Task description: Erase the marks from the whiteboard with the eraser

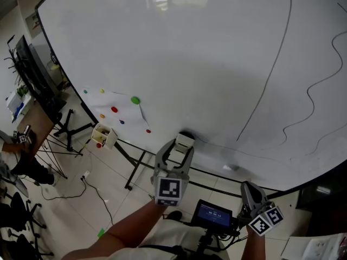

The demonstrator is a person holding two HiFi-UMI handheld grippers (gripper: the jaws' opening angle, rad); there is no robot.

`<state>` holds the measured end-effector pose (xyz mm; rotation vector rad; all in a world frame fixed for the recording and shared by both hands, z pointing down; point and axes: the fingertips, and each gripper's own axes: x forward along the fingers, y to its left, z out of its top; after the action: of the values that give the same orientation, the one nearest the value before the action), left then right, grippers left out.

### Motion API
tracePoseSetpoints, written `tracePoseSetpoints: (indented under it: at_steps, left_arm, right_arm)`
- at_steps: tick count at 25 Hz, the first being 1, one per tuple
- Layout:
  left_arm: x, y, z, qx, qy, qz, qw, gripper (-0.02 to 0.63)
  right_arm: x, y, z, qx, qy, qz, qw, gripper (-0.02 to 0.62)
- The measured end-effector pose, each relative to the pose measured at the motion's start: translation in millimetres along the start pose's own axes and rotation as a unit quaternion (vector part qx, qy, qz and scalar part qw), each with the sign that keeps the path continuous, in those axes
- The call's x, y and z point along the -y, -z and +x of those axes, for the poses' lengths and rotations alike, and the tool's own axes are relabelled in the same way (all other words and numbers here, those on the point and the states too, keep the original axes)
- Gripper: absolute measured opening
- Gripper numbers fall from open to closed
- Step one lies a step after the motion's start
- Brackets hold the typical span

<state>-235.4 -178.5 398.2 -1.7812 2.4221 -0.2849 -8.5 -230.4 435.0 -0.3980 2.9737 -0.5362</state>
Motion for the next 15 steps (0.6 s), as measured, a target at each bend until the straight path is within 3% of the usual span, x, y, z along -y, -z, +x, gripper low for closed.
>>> tracePoseSetpoints:
  at_steps: [2,9,15]
  left_arm:
    - [-17.0,-5.3,-5.4,0.013,-0.035,-0.011,0.9992,0.261]
    - [-28.2,-6.1,5.7,0.005,-0.072,-0.023,0.9971,0.261]
    - [5.2,-1.3,12.1,-0.016,-0.044,0.028,0.9985,0.262]
  right_arm:
    - [0.6,-0.2,-1.6,-0.001,0.002,0.001,1.0,0.008]
    - [8.0,-1.4,-19.7,0.004,0.018,0.005,1.0,0.008]
    - [20.0,-0.8,-30.7,0.009,0.028,0.016,0.999,0.007]
